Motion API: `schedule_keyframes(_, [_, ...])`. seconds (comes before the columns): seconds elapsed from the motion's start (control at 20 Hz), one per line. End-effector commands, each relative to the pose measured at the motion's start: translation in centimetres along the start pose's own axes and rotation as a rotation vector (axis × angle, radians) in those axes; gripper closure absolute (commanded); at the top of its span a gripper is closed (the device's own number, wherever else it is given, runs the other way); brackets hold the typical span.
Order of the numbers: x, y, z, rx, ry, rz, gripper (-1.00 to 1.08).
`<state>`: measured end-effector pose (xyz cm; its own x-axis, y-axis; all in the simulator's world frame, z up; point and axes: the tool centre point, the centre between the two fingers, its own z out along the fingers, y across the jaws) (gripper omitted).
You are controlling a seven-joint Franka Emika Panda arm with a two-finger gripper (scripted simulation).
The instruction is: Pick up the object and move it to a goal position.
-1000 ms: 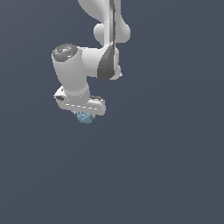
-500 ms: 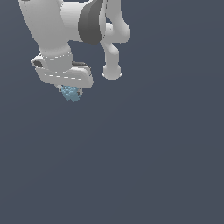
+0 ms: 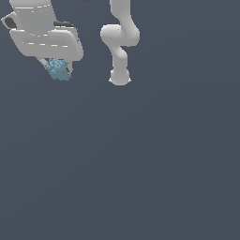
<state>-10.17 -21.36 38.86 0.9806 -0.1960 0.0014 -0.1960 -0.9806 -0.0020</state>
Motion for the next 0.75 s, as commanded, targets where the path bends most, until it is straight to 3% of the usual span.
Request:
schedule_keyframes(0.0, [-0.6, 0.9, -2.0, -0.001, -0.001, -0.001, 1.08])
schedule_keyframes(0.35, [-1.4, 2.6, -5.4, -0.001, -0.001, -0.001, 1.08])
schedule_keyframes(0.7, [-1.5, 3.1, -6.4, -0.002, -0.001, -0.001, 1.08])
